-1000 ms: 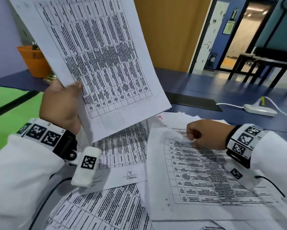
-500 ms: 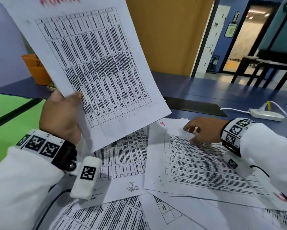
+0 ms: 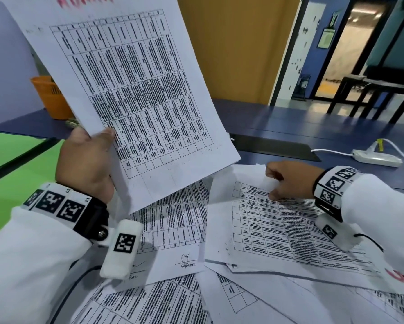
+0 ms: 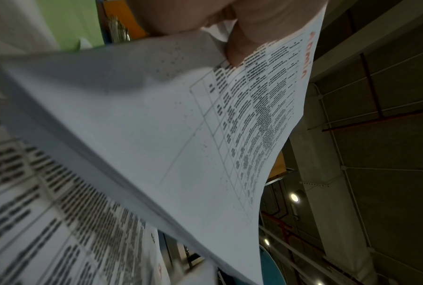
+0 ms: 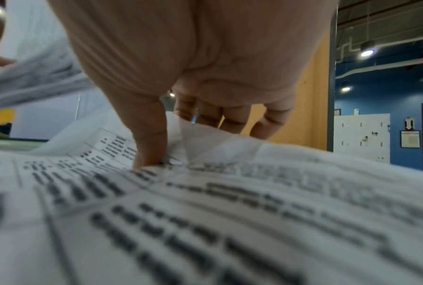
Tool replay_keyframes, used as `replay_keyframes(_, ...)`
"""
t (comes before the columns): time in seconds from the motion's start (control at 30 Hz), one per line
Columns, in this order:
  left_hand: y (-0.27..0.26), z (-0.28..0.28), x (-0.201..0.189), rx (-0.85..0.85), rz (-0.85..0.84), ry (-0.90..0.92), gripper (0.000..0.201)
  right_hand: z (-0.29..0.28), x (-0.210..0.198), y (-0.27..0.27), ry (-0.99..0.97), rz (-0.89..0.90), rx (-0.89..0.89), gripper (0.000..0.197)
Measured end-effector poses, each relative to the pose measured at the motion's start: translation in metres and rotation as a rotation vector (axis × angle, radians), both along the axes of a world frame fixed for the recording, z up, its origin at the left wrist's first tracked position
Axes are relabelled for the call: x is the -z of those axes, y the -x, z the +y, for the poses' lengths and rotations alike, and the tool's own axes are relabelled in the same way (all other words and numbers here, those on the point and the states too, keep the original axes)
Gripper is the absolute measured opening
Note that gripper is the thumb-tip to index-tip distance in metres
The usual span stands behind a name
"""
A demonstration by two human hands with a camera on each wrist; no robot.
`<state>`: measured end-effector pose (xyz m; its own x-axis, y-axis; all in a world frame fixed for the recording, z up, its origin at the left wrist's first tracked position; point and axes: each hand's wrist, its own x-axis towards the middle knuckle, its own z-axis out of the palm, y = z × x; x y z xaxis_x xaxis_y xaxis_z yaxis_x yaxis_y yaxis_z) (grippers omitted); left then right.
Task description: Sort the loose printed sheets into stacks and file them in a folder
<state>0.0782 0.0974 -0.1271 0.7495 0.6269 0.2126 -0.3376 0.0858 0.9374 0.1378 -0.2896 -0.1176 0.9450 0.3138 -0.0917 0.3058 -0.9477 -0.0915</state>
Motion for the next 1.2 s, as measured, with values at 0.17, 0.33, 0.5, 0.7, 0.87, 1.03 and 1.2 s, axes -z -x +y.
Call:
replay_keyframes(0.17,0.007,0.003,-0.007,-0.046,0.031,-0.029,0.011,0.001,-0.031,0.024,-0.056,-0.053,-0.004,0.030)
replay_keyframes(0.33,0.016,0.010,-0.020,-0.187,0.044,-0.091,0.024,-0.006,-0.089,0.062,-0.133,-0.119,-0.055,0.013)
replay_keyframes(0.5,0.022,-0.002,-0.026,-0.075,-0.029,-0.053,0.014,-0.022,-0.138,0.076,-0.639,-0.443,0.011,0.020)
replay_keyframes(0.7,0.043,-0.044,-0.029,0.287,-0.035,-0.093,0.022,0.003,-0.110,0.080,-1.425,-0.228,0.084,0.009)
replay_keyframes(0.87,0.057,-0.063,-0.037,0.387,-0.041,-0.214,0.024,0.030,-0.092,0.083,-1.504,-0.259,0.182,0.032)
replay_keyframes(1.03,0.065,-0.074,-0.038,0.528,-0.092,-0.212,0.021,0.046,-0.091,0.088,-1.349,-0.369,0.227,0.009)
replay_keyframes(1.2,0.061,-0.075,-0.030,0.612,-0.042,-0.164,0.030,0.055,-0.095,0.097,-1.446,-0.393,0.240,0.009)
